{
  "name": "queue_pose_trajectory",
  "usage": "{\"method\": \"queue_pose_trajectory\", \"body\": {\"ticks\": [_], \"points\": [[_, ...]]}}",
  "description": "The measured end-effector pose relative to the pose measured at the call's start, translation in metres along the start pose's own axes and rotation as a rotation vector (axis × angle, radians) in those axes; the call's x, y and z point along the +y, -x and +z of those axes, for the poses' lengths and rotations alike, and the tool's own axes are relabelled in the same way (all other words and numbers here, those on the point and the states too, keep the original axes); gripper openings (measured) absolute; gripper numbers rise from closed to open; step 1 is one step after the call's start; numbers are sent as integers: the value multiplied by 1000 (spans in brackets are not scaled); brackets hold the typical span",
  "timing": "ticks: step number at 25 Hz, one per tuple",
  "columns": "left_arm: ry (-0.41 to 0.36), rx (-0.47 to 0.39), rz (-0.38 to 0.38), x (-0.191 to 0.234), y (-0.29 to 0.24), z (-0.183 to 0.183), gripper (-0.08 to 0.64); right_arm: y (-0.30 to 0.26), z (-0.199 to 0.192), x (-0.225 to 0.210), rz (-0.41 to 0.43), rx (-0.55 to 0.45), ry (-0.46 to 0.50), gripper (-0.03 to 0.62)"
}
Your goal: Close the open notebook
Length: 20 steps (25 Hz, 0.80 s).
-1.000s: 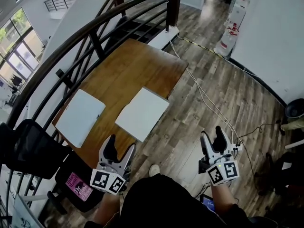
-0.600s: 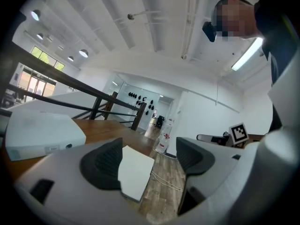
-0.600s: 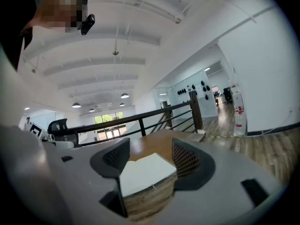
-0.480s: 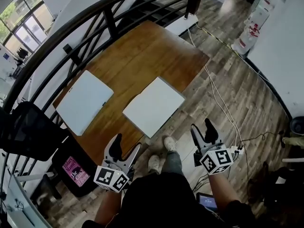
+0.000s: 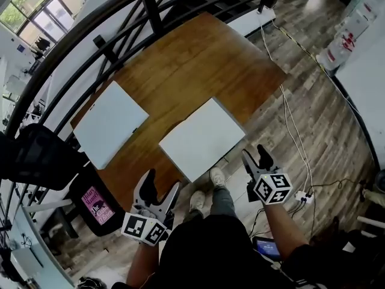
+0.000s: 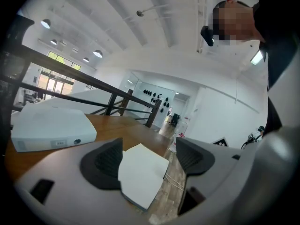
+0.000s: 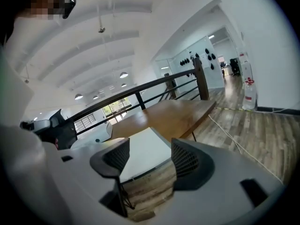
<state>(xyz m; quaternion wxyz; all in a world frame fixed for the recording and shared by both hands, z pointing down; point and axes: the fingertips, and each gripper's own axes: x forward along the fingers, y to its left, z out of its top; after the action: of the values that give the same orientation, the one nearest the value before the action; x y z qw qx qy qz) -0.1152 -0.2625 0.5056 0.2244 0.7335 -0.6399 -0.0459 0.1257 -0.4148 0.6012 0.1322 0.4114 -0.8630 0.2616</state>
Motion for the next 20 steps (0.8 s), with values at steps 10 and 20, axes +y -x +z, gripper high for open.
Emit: {"method": "queue_pose_trajectory", "body": {"ticks": [10, 20], "points": [[8, 21, 155, 9, -18, 4, 350, -84, -36, -53, 42, 164, -181, 291], [64, 14, 280, 10, -3, -9, 350, -112, -58, -68, 73, 264, -257, 295]]}}
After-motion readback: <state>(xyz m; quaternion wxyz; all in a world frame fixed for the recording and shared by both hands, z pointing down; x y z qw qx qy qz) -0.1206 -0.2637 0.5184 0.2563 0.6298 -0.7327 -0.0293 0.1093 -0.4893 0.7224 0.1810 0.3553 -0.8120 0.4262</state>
